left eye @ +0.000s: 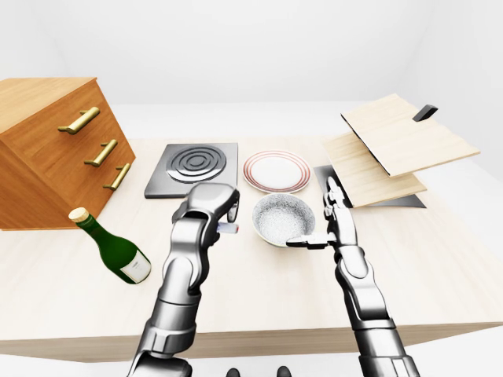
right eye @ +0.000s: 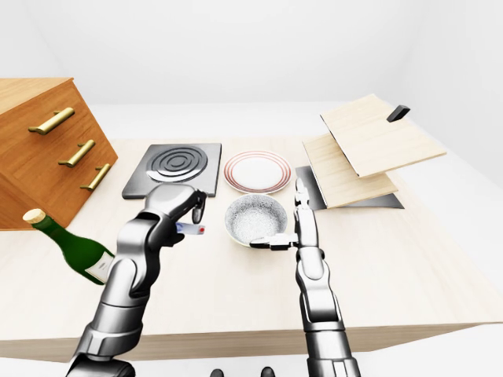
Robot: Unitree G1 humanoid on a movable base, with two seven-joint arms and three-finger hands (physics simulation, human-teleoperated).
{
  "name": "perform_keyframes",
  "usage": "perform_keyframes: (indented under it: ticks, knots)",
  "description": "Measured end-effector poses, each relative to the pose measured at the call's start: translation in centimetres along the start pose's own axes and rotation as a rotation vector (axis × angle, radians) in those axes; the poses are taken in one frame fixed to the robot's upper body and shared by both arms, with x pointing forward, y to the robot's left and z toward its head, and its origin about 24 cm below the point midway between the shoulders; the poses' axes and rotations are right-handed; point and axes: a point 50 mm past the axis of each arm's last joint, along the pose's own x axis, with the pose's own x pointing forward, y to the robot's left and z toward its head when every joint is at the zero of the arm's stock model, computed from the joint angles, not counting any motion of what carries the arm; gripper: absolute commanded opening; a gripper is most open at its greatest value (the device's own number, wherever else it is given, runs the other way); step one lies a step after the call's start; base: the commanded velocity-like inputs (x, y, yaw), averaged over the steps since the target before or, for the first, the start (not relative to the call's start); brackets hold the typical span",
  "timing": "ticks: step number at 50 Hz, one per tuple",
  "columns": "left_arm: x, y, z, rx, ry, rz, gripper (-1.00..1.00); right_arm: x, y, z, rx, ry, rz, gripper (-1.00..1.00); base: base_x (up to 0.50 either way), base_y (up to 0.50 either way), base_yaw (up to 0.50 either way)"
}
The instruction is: Pick up the cream cheese and put it in the bowl.
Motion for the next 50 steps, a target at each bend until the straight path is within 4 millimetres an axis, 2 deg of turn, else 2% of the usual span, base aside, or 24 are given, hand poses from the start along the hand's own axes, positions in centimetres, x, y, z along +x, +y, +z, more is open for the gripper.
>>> perform_keyframes:
  ticks: [16,26,41,50]
  knots:
    - [-0.5,2.9,2.5,0.001,-0.066,0.101,-1.00,-0.1,0.0,0.0,0.005,-0.003,0.001,1.00,0.00,0.00,0.00]
    - [-0.2,4.2,4.9,0.005,-0.123,0.141,-1.00,-0.3,-0.3,0.2,0.015,-0.013,0.000,1.00,0.00,0.00,0.00]
    - [2.0,4.6,8.4,-0.008,-0.214,0.179,-1.00,-0.4,-0.5,-0.4,0.024,0.012,-0.002,1.00,0.00,0.00,0.00]
    - [3.5,3.8,10.5,-0.033,-0.275,0.175,-1.00,-0.4,-0.6,-0.5,0.029,0.017,-0.004,1.00,0.00,0.00,0.00]
